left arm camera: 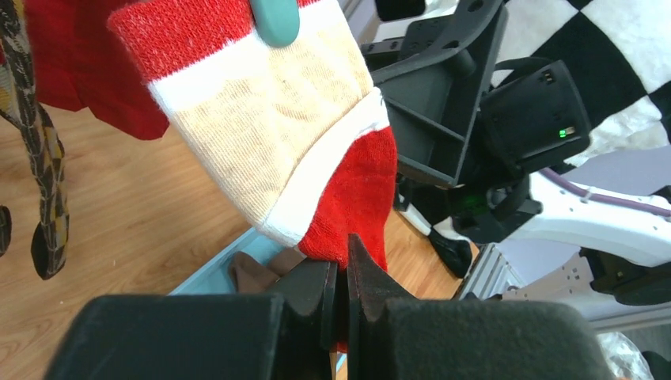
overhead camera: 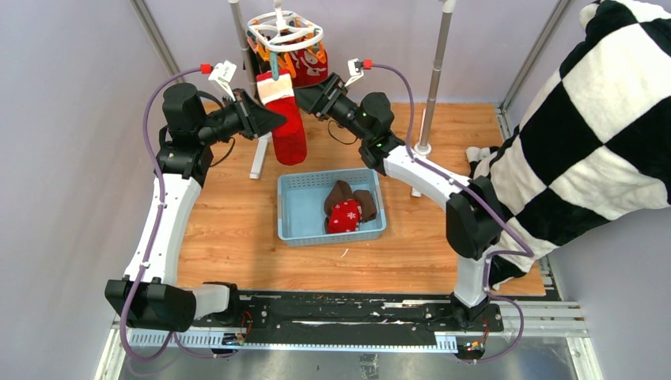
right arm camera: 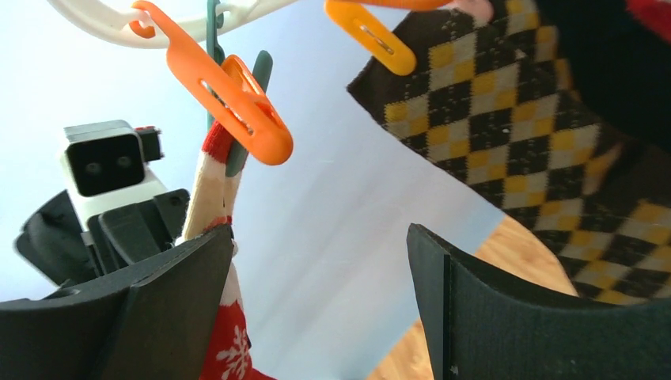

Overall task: Remove the socks clipped to the hanger
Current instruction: Remove the sock from the hanger.

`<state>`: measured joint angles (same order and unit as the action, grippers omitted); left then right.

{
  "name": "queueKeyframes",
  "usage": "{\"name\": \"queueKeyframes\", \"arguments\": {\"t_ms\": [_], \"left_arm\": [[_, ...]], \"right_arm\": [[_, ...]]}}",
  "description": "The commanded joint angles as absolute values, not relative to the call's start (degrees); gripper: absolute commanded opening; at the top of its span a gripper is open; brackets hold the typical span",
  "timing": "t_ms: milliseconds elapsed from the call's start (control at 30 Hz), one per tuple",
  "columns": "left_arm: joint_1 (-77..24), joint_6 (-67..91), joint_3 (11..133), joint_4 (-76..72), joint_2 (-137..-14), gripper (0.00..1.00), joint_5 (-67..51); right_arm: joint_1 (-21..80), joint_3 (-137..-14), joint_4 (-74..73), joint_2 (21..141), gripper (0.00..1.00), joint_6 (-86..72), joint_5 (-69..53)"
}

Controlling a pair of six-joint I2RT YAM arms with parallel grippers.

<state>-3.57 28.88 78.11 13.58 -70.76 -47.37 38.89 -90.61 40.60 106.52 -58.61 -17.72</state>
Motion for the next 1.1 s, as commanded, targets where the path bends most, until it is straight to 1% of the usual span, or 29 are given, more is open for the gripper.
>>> {"name": "queueKeyframes", "arguments": {"t_ms": [0,133,267,367,467,567,667,800,1067], "left_arm": [[-3.85,27.67,79.4,15.39,-69.67,0.0,-48.47],[-3.86,27.01,79.87,16.23,-69.81,0.0,-48.6],[-3.82,27.06,79.88,16.3,-69.71,0.0,-48.64],[-3.85,26.99,79.94,16.31,-69.7,0.0,-48.62],[-3.82,27.04,80.13,16.4,-69.69,0.0,-48.61],[-3.83,27.15,80.36,16.37,-69.84,0.0,-48.66],[-3.85,27.22,80.46,16.37,-69.98,0.0,-48.74],[-3.91,27.64,80.58,16.38,-70.03,0.0,-48.85],[-3.81,27.45,80.53,16.65,-69.87,0.0,-48.89]], "right_arm": [[38.16,-93.59,58.03,111.24,0.88,-70.58,-23.46],[37.51,-89.17,56.52,108.08,0.89,-67.58,-20.83],[37.45,-85.17,46.15,101.7,0.86,-59.77,-15.85],[37.49,-82.56,41.92,98.21,0.85,-56.74,-11.8],[37.51,-80.3,42.32,96.17,0.84,-56.2,-10.26],[37.65,-80.06,45.64,96.56,0.84,-57.39,-12.44],[38.41,-81.64,47.44,97.96,0.86,-57.82,-14.57],[39.56,-86.88,45.85,101.46,0.86,-57.35,-16.68],[41.17,-96.47,45.61,107.85,0.86,-57.74,-16.61]]}}
